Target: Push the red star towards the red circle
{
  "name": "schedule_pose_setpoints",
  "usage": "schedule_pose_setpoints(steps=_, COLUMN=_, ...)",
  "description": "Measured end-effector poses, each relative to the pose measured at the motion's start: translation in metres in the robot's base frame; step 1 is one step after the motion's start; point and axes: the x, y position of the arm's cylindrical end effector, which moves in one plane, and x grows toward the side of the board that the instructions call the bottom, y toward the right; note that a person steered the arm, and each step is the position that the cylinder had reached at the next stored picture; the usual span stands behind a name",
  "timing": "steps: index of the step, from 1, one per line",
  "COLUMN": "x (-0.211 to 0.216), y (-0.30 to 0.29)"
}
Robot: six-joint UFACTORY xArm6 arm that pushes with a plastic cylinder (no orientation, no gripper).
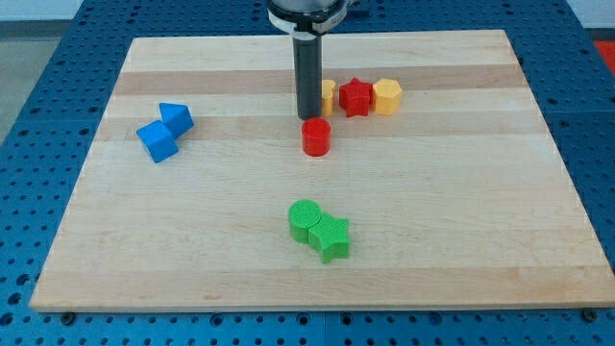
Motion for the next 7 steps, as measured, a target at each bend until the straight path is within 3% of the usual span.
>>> schedule_pose_setpoints(steps=3, x=0.000, y=-0.001)
schedule_pose_setpoints(steps=5, x=0.000, y=-0.041)
schedule_pose_setpoints(steps=7, x=-0.028, y=-0.042)
